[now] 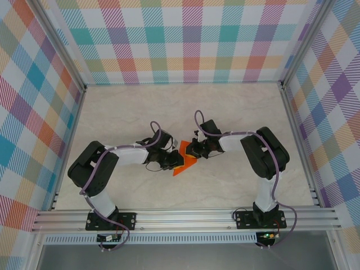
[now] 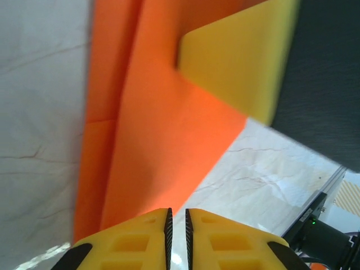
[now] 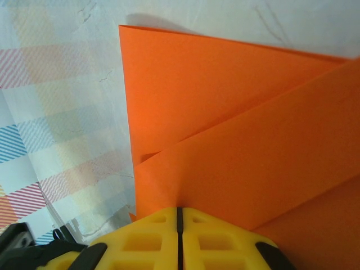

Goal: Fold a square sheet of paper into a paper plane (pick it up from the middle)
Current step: Fourth fold the wing at the center of the table, then turn over the paper at the center of the table.

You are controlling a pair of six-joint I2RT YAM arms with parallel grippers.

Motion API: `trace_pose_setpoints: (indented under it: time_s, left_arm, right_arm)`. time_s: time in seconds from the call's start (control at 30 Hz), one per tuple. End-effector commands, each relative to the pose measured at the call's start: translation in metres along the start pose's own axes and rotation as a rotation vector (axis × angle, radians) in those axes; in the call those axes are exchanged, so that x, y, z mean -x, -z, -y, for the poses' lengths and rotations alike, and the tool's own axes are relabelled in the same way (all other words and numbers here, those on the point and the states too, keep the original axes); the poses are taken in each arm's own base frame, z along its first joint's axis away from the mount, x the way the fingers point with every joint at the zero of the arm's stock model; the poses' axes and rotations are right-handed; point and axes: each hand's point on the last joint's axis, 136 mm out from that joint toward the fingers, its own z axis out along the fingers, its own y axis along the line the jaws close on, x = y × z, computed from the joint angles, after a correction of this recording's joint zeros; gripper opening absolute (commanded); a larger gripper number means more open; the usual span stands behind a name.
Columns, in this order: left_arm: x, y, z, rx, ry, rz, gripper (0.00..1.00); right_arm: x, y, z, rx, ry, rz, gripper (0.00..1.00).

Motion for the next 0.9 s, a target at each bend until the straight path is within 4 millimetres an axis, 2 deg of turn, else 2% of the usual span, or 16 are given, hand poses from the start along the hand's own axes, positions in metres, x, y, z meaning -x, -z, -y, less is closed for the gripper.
trace_pose_setpoints:
  time_s: [0.0, 0.3, 0.47, 0.67, 0.73, 0.87]
  left_arm:
    - [-0.010, -0.001, -0.019, 0.021, 0.049, -0.018, 0.16]
    - [-0.051, 0.005, -0.059, 0.110, 0.056, -0.104, 0.17]
    - [-0.061, 0.007, -0.065, 0.109, 0.063, -0.115, 0.17]
    - [-0.058, 0.027, -0.057, 0.125, 0.019, -0.063, 0.16]
    - [-0.056, 0.042, -0.065, 0.211, 0.012, -0.024, 0.15]
    - [-0.041, 0.062, -0.046, 0.184, -0.025, 0.058, 0.17]
  right_arm:
    - [-0.012, -0.010, 0.042, -0.119, -0.061, -0.016, 0.08]
    - [-0.011, -0.009, 0.042, -0.129, -0.056, -0.016, 0.08]
    - [-0.010, -0.009, 0.040, -0.122, -0.055, -0.017, 0.08]
    - [-0.008, -0.008, 0.034, -0.111, -0.049, -0.016, 0.09]
    - [-0.007, -0.007, 0.031, -0.105, -0.043, -0.017, 0.09]
    - [-0.003, -0.004, 0.019, -0.074, -0.028, -0.016, 0.10]
